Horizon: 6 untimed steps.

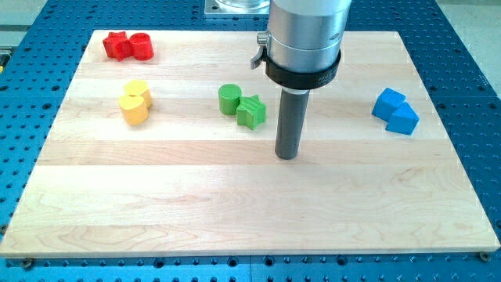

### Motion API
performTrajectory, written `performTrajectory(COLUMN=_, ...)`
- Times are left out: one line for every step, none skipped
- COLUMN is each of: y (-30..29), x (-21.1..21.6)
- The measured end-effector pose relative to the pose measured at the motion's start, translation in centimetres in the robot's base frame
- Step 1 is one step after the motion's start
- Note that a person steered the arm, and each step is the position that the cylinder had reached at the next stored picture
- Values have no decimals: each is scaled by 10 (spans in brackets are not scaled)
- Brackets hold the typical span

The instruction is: Place your arm top left to the yellow hexagon

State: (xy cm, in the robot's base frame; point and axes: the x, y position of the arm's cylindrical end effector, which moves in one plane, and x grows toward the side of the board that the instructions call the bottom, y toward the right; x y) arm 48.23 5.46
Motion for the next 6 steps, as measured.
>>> performTrajectory(y=-5, x=4)
performTrajectory(y=-68, x=-10)
performTrajectory(y=-125, x=-3)
performTrajectory(y=-188, x=-3)
performTrajectory(y=-287, x=-23)
performTrajectory(y=-319, x=-82)
